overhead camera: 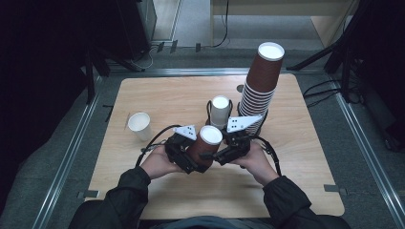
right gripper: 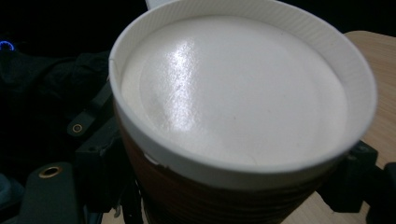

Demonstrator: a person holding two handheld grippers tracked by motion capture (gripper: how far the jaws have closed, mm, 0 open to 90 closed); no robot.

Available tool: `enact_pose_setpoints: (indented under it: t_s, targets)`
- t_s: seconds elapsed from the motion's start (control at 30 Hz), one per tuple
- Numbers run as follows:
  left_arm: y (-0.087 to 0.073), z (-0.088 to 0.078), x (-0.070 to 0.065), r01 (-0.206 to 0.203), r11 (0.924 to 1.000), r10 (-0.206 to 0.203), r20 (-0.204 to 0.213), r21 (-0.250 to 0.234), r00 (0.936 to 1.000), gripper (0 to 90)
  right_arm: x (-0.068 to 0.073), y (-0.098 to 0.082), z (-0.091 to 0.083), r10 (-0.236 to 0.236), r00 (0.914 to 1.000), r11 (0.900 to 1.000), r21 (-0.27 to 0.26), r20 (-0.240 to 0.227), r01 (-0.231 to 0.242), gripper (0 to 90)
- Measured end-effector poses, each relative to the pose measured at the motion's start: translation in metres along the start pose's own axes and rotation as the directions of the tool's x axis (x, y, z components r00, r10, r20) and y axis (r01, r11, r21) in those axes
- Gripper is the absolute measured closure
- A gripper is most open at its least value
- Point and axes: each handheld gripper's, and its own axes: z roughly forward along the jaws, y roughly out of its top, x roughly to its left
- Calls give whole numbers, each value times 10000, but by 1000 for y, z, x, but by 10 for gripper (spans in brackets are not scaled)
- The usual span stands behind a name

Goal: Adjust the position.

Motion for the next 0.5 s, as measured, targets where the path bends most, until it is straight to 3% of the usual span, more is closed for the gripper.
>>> enact_pose_setpoints:
  t_s: [0.17,0.5]
  targets:
    - [0,-2,0,-92,9999,93,46,-139,9999,67,0,0,-2,56,10000,9998,-168,27,-56,188]
    - [0,-3,2,-73,10000,73,168,-9,9998,104,0,-1,-3,199,9998,9998,69,77,-199,189]
